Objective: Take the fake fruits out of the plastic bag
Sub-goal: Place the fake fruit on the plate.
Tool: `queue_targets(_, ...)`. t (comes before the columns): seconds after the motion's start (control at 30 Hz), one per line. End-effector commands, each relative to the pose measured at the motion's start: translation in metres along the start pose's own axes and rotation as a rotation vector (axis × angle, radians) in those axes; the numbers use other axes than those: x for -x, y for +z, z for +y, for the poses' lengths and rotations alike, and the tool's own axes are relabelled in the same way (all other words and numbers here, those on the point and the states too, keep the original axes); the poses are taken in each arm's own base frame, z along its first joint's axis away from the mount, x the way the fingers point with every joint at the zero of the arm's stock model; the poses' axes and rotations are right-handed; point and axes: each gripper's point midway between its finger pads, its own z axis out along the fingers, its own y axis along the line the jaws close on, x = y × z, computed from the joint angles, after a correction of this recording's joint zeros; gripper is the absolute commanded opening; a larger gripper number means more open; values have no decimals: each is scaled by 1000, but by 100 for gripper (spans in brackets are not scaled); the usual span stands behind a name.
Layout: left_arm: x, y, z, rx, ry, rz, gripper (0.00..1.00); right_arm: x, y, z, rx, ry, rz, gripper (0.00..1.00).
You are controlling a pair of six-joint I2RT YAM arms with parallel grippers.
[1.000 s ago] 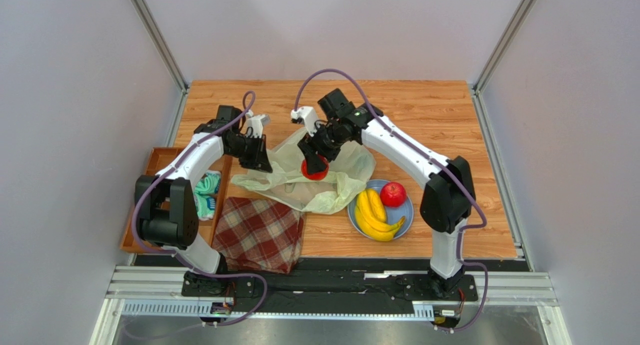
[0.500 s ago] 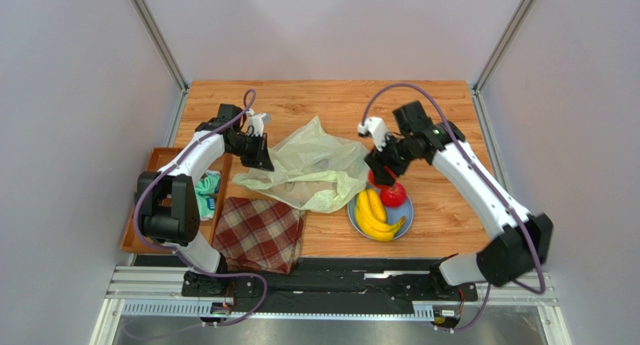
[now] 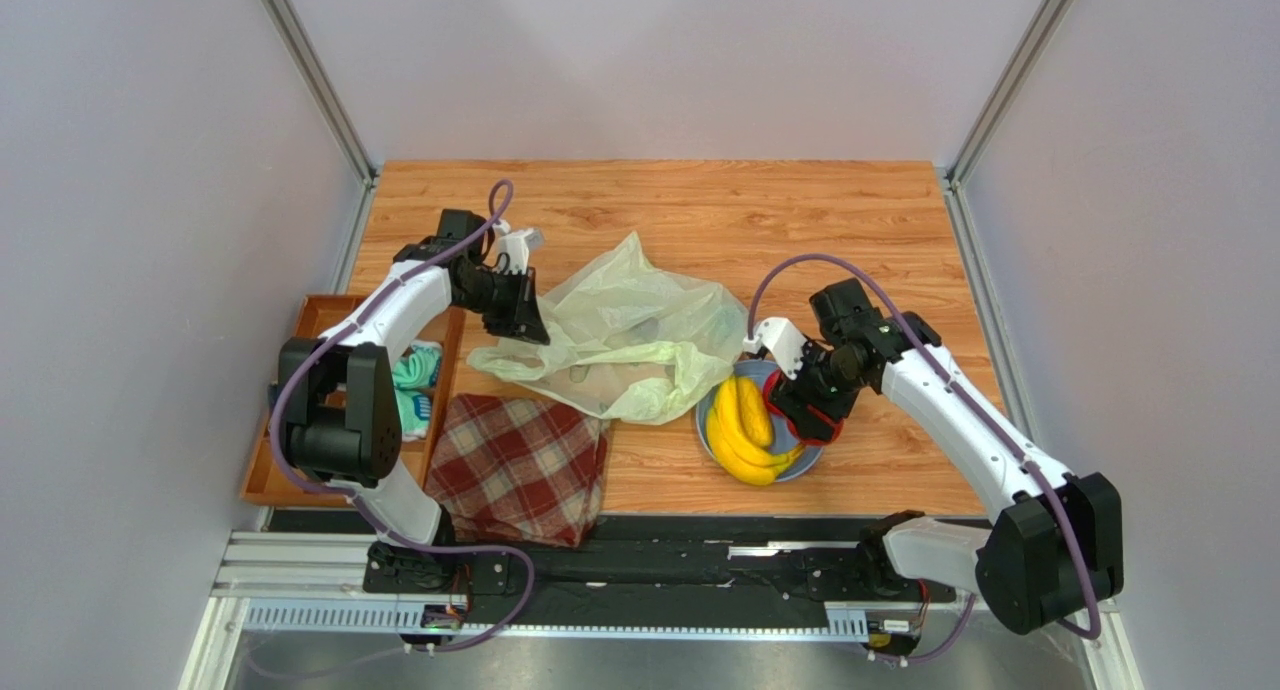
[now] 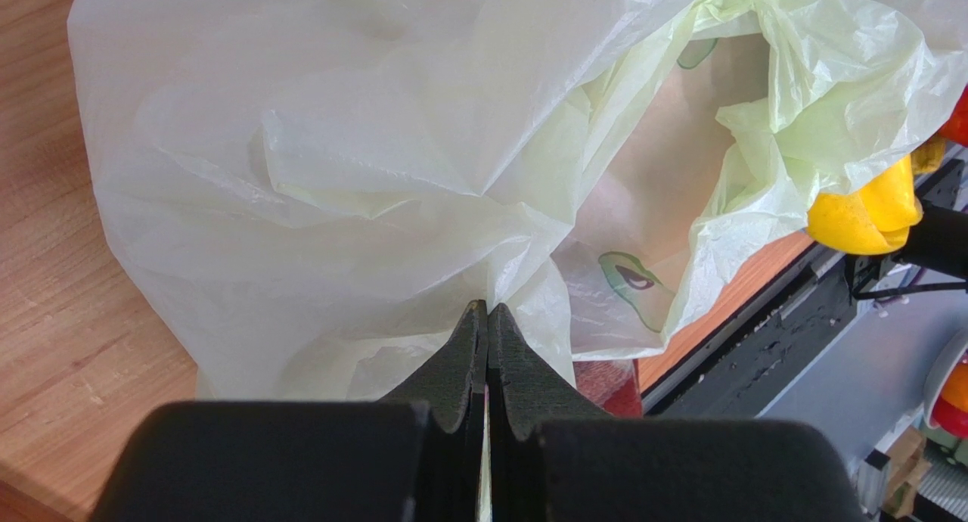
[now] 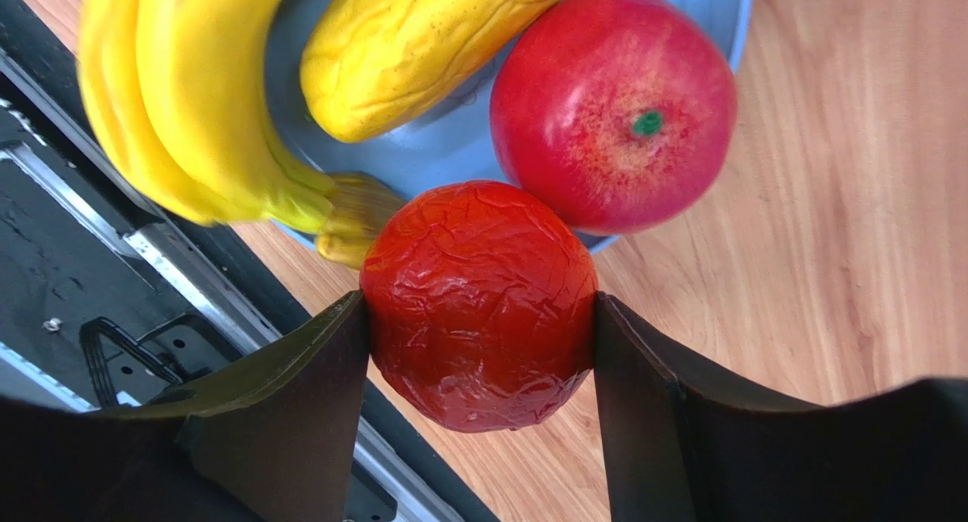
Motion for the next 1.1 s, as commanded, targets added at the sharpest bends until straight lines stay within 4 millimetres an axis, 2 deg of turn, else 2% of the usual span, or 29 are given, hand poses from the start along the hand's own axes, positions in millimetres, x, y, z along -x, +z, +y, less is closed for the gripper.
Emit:
queue_targets(0.0, 16, -5, -6, -14, 43, -52, 0, 4, 11, -8, -24, -62, -39, 55)
queue_targets(0.23, 13, -5, -6, -10, 46, -46, 0, 9, 27, -12, -8, -52, -46, 55)
queue_targets(0.3, 13, -5, -7, -11, 49, -45, 0, 7, 30, -10, 2, -47, -37, 58)
queue_targets(0.37, 12, -4, -8, -11, 52, -43, 0, 2, 32, -8, 8, -40, -22, 75)
queue_targets(0.4, 11, -4, -8, -12, 52, -41, 0, 1, 31, -7, 12, -39, -18, 100)
queue_targets(0.53, 11, -4, -9, -10, 55, -41, 0, 5, 13, -6, -16, -33, -37, 100)
queue_targets(0.57, 11, -5, -9, -10, 56, -42, 0, 15, 0, -11, -41, -40, -69, 100)
queue_targets(0.63, 11, -6, -10, -8, 57, -43, 0, 22, -18, -9, -48, -54, -95, 100)
queue_targets(0.67, 12, -7, -10, -3, 58, -46, 0, 37, -36, -9, -64, -74, -160, 100)
queue_targets(0.7, 13, -9, -12, -3, 56, -53, 0, 43, -45, -8, -65, -82, -186, 100)
queue_targets(0.77, 18, -13, -14, 2, 59, -71, 0, 71, -65, -10, -72, -78, -296, 100)
queue_targets(0.87, 27, -23, -31, -61, 95, -96, 1, 107, -73, -10, -36, -36, -415, 100)
queue_targets(0.9, 27, -24, -33, -69, 93, -91, 5, 124, -69, -12, -13, -49, -426, 100)
queue_targets(0.93, 34, -28, -34, -67, 128, -104, 13, 134, -68, -11, 3, -57, -430, 100)
queue_targets(0.97, 36, -29, -35, -67, 145, -106, 37, 142, -61, -14, 1, -42, -411, 100)
queue_targets(1.0, 36, -31, -35, -63, 164, -99, 45, 163, -51, -17, -2, -58, -411, 100)
queue_targets(1.07, 44, -37, -33, -38, 190, -110, 59, 187, -39, -31, -54, -24, -425, 100)
